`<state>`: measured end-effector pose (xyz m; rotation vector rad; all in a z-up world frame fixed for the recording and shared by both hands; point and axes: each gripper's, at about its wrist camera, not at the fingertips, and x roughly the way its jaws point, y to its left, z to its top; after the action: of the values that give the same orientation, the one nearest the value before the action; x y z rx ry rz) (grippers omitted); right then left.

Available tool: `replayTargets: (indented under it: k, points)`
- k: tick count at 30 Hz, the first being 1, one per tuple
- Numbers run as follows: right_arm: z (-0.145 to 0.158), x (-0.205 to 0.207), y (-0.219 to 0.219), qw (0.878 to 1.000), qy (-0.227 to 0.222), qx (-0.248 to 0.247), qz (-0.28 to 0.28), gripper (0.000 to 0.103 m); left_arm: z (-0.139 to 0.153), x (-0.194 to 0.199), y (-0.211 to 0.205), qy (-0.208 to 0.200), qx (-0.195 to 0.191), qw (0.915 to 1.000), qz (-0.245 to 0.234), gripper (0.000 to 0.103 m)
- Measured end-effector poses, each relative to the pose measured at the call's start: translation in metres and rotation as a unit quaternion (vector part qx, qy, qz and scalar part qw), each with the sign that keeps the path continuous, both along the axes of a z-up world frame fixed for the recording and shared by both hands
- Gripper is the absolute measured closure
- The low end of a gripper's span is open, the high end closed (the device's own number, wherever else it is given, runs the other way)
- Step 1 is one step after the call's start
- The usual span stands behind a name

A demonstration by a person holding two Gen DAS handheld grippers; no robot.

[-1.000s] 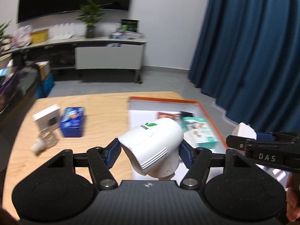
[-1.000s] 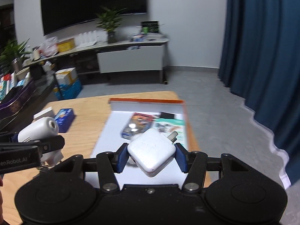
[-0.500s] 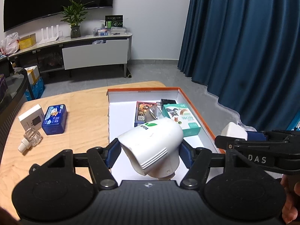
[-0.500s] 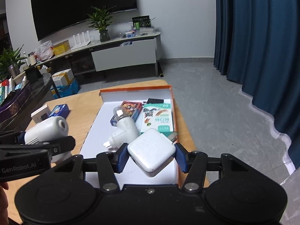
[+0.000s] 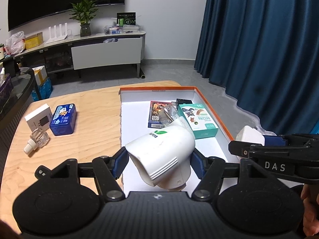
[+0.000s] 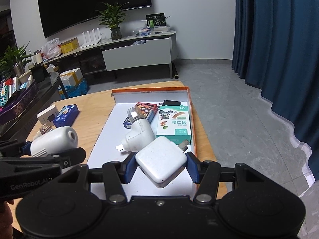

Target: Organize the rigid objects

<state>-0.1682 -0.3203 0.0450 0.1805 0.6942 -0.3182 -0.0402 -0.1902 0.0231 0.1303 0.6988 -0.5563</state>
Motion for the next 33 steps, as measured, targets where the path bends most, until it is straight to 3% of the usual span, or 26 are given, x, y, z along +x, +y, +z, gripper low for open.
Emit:
replayTargets:
  k: [33]
  points:
    - [-0.0086,0.0064,0.0021,1.000,0.017,0.002,0.005,0.038,-0.0082,-0.0013,-0.0007,0.019,0.001,0.9998,0.003,0.036]
